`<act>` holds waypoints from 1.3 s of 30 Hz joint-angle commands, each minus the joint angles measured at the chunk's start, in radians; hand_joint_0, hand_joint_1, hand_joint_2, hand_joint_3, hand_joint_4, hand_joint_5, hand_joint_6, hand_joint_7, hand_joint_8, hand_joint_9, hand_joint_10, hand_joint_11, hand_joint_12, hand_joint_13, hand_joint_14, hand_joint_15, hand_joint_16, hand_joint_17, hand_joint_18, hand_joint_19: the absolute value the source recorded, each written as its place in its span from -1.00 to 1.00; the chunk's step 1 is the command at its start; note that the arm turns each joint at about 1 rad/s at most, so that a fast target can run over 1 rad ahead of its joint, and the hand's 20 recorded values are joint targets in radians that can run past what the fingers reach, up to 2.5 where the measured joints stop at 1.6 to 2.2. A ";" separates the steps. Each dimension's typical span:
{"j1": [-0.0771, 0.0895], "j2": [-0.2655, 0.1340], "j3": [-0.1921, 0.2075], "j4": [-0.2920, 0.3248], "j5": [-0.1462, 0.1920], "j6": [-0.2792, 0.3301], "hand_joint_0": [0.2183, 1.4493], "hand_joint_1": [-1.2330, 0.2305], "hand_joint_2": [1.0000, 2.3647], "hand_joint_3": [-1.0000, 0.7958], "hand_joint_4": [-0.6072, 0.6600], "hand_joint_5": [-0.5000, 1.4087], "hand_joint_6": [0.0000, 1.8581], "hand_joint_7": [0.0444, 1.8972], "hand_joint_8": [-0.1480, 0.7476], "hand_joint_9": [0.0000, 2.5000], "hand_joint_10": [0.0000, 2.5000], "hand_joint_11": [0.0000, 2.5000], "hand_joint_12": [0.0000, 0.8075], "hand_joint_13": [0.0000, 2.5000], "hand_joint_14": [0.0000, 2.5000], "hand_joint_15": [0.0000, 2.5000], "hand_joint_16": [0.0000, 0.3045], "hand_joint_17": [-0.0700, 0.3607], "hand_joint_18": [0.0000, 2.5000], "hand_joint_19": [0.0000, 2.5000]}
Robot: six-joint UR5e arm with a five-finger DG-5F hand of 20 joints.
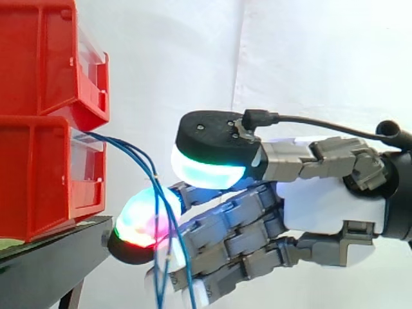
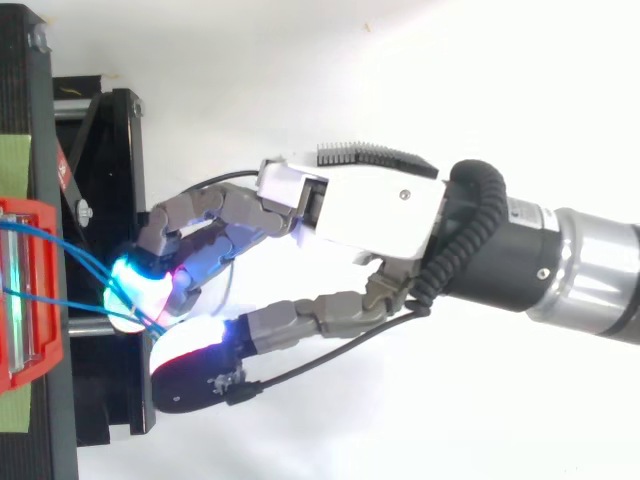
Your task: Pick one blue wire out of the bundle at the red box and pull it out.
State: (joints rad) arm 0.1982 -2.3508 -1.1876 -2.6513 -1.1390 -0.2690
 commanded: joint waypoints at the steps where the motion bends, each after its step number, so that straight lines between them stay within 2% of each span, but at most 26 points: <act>1: 0.001 -0.018 0.014 0.024 -0.005 0.001 -0.39 -0.28 -0.98 -0.15 0.32 -0.66 -0.11 -0.12 0.11 -0.34 -0.99 -0.66 0.01 -0.46 -0.99 -0.74 -0.68 -0.17 -0.52 -0.60; 5: -0.005 -0.018 0.011 -0.007 -0.015 0.002 -0.38 -0.28 -0.97 -0.08 0.30 -0.67 -0.08 -0.11 0.10 -0.35 -0.99 -0.66 0.01 -0.46 -0.99 -0.74 -0.68 -0.17 -0.51 -0.60; 18: -0.005 -0.016 0.017 -0.012 -0.018 0.004 -0.39 -0.27 -0.97 -0.02 0.35 -0.67 -0.04 -0.16 0.14 -0.33 -0.99 -0.63 0.05 -0.44 -0.99 -0.74 -0.66 -0.13 -0.49 -0.61; 21: -0.006 -0.016 0.031 -0.016 -0.018 0.007 -0.39 -0.26 -0.98 -0.01 0.36 -0.67 -0.04 -0.15 0.15 -0.33 -0.99 -0.61 0.06 -0.44 -0.99 -0.74 -0.66 -0.13 -0.49 -0.62; 26: -0.010 -0.015 0.063 -0.068 -0.022 0.011 -0.39 -0.26 -0.98 0.04 0.35 -0.67 -0.01 -0.18 0.18 -0.32 -0.99 -0.57 0.09 -0.43 -0.99 -0.74 -0.64 -0.10 -0.47 -0.62; 31: -0.014 -0.010 0.071 -0.102 -0.022 0.017 -0.38 -0.26 -0.98 0.06 0.34 -0.67 0.01 -0.21 0.21 -0.31 -0.99 -0.53 0.12 -0.42 -0.99 -0.74 -0.62 -0.07 -0.45 -0.63; 32: -0.017 0.007 0.071 -0.161 -0.024 0.017 -0.38 -0.26 -0.98 0.07 0.33 -0.67 0.02 -0.22 0.22 -0.31 -0.99 -0.52 0.12 -0.42 -0.99 -0.73 -0.62 -0.07 -0.45 -0.63; 33: -0.019 0.011 0.071 -0.179 -0.024 0.017 -0.37 -0.27 -0.98 0.07 0.32 -0.67 0.02 -0.21 0.22 -0.30 -0.99 -0.51 0.12 -0.42 -0.99 -0.74 -0.62 -0.07 -0.44 -0.63; 39: -0.020 0.022 0.071 -0.226 -0.027 0.017 -0.35 -0.30 -0.98 0.09 0.24 -0.67 0.03 -0.22 0.21 -0.28 -0.99 -0.45 0.10 -0.41 -0.99 -0.72 -0.63 -0.09 -0.43 -0.62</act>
State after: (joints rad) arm 0.1786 -2.3351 -1.1172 -2.8535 -1.1637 -0.2517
